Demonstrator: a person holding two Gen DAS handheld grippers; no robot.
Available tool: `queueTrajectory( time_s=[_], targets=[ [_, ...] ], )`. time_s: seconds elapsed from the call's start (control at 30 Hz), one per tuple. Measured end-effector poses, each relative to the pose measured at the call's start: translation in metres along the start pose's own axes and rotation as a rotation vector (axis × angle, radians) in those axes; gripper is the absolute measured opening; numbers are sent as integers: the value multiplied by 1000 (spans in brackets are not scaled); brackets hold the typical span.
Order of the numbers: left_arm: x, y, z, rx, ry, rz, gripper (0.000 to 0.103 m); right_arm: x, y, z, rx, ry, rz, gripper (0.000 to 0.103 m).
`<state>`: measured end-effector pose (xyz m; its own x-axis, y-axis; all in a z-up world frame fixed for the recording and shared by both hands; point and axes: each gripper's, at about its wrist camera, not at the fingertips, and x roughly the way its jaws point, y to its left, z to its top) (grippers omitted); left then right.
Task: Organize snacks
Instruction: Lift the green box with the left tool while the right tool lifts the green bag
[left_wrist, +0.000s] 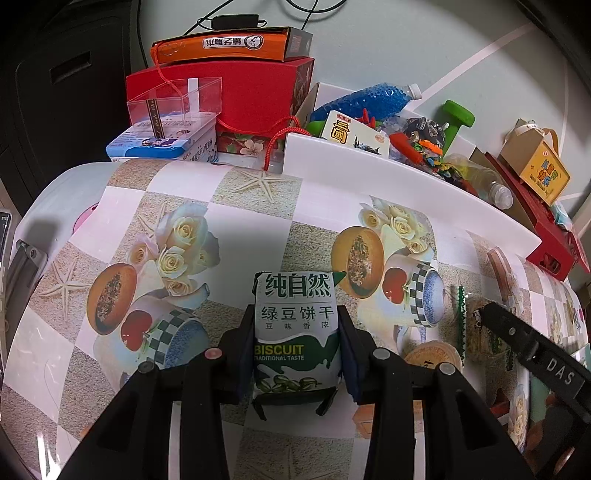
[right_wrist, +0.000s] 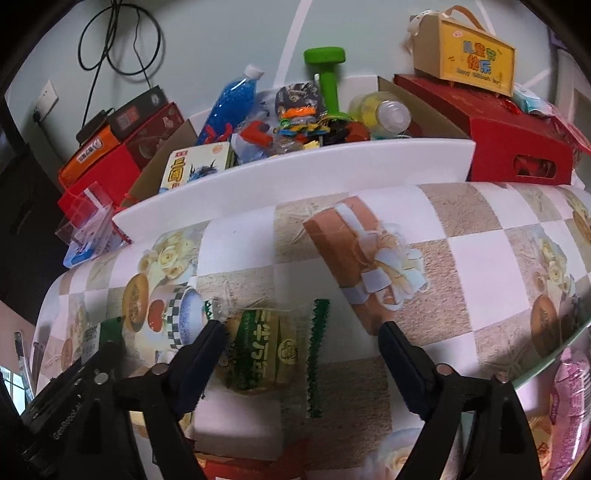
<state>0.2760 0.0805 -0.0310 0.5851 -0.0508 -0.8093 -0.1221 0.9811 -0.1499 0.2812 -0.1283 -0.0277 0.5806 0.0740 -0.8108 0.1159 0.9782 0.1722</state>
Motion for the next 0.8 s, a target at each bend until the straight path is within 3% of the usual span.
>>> queueTrajectory(
  time_s=[0.43, 0.5, 0.57, 0.6, 0.8],
  targets=[
    [0, -2, 0, 10, 2, 11, 41, 13, 42, -11, -207, 32, -105, 93],
    [1, -3, 0, 12, 2, 13, 41, 11, 41, -12, -210, 38, -103, 89],
    [1, -3, -1, 13, 2, 13, 41, 7, 39, -12, -201, 21, -103, 67],
    [1, -3, 0, 13, 2, 11, 41, 6, 38, -10, -200, 17, -101, 62],
    [-2, -3, 0, 9, -5, -12, 41, 1, 30, -4, -168, 17, -74, 57]
  ],
)
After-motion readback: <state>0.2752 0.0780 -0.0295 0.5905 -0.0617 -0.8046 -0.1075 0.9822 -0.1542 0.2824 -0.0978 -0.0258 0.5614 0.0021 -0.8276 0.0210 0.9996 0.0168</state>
